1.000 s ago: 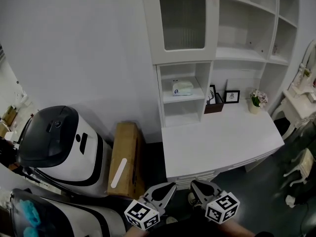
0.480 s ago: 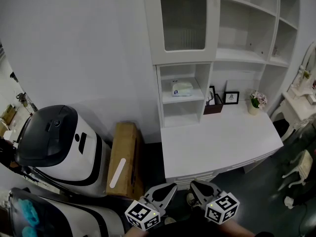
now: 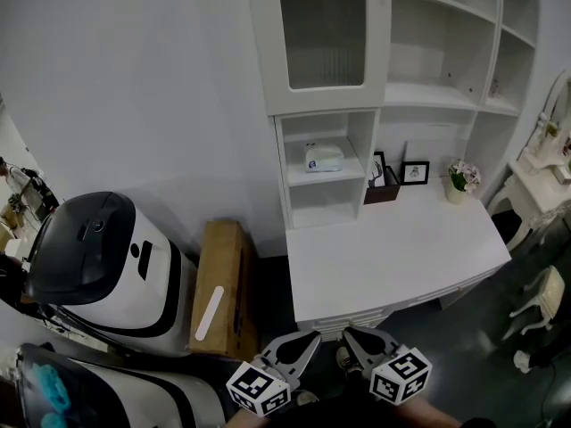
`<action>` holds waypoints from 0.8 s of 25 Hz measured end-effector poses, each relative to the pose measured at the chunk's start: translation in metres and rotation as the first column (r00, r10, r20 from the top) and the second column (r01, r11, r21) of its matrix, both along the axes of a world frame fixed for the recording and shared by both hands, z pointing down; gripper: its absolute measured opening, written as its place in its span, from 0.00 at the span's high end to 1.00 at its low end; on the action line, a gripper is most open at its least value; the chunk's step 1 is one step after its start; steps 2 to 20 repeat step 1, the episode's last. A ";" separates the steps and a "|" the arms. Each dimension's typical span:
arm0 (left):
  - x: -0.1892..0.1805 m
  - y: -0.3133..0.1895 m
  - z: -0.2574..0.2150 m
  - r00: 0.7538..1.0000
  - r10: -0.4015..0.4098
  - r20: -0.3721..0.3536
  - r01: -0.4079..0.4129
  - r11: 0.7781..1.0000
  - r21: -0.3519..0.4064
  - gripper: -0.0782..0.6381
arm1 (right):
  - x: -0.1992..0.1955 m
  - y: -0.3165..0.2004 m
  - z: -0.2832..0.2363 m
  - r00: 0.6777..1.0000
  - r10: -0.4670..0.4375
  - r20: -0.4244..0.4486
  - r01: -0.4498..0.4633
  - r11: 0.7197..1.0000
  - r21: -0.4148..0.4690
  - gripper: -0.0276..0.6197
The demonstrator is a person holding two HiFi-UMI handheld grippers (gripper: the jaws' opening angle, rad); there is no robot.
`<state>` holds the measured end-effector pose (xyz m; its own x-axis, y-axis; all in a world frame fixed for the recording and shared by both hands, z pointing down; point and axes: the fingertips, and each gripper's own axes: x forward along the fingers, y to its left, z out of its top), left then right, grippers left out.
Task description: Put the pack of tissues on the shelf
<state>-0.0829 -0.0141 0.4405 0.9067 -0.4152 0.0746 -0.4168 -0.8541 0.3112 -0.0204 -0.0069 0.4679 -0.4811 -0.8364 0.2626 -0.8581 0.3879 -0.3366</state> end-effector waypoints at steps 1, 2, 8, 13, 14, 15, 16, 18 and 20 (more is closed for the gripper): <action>0.002 0.000 0.001 1.000 0.003 0.001 -0.003 1.000 -0.001 0.88 | 0.001 0.000 0.001 1.000 0.002 0.001 -0.002 1.000 -0.002 0.95; 0.002 0.000 0.001 1.000 0.003 0.001 -0.003 1.000 -0.001 0.88 | 0.001 0.000 0.001 1.000 0.002 0.001 -0.002 1.000 -0.002 0.95; 0.002 0.000 0.001 1.000 0.003 0.001 -0.003 1.000 -0.001 0.88 | 0.001 0.000 0.001 1.000 0.002 0.001 -0.002 1.000 -0.002 0.95; 0.002 0.000 0.001 1.000 0.003 0.001 -0.003 1.000 -0.001 0.88 | 0.001 0.000 0.001 1.000 0.002 0.001 -0.002 1.000 -0.002 0.95; 0.002 0.000 0.001 1.000 0.003 0.001 -0.003 1.000 -0.001 0.88 | 0.001 0.000 0.001 1.000 0.002 0.001 -0.002 1.000 -0.002 0.95; 0.002 0.000 0.001 1.000 0.003 0.001 -0.003 1.000 -0.001 0.88 | 0.001 0.000 0.001 1.000 0.002 0.001 -0.002 1.000 -0.002 0.95; 0.002 0.000 0.001 1.000 0.003 0.001 -0.003 1.000 -0.001 0.88 | 0.001 0.000 0.001 1.000 0.002 0.001 -0.002 1.000 -0.002 0.95; 0.002 0.000 0.001 1.000 0.003 0.001 -0.003 1.000 -0.001 0.88 | 0.001 0.000 0.001 1.000 0.002 0.001 -0.002 1.000 -0.002 0.95; 0.002 0.000 0.001 1.000 0.003 0.001 -0.003 1.000 -0.001 0.88 | 0.001 0.000 0.001 1.000 0.002 0.001 -0.002 1.000 -0.002 0.95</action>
